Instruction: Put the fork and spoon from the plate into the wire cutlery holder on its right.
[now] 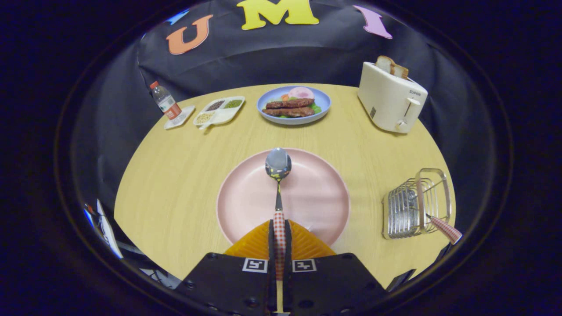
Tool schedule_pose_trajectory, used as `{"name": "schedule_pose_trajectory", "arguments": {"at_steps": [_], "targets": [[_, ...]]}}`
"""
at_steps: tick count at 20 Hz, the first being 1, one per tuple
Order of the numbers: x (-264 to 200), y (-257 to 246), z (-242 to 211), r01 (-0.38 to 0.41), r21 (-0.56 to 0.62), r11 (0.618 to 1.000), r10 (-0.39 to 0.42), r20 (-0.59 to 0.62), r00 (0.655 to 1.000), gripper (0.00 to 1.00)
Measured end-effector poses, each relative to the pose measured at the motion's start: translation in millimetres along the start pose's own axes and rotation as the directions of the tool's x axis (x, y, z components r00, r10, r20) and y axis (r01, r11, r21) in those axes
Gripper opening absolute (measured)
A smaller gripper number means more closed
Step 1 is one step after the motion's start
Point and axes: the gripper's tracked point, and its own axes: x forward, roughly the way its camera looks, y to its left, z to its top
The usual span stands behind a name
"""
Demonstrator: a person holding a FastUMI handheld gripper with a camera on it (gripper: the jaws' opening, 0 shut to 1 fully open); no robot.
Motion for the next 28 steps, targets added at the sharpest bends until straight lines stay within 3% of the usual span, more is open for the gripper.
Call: {"name": "schedule_pose_trajectory", "arguments": {"at_steps": [9, 15, 23, 28], "targets": [[-104, -23, 82, -0.046, 0.0, 0.999, 0.046, 0.105, 0.993, 0.06], [-154, -91, 108, -0.001, 0.05, 0.999, -0.007, 0.145, 0.989, 0.06], [-169, -179, 67, 0.079, 0.103, 0.992, -0.08, 0.01, 0.997, 0.06], [-156, -197, 30, 0.075, 0.163, 0.984, -0.049, -0.158, 0.986, 0.05]]}}
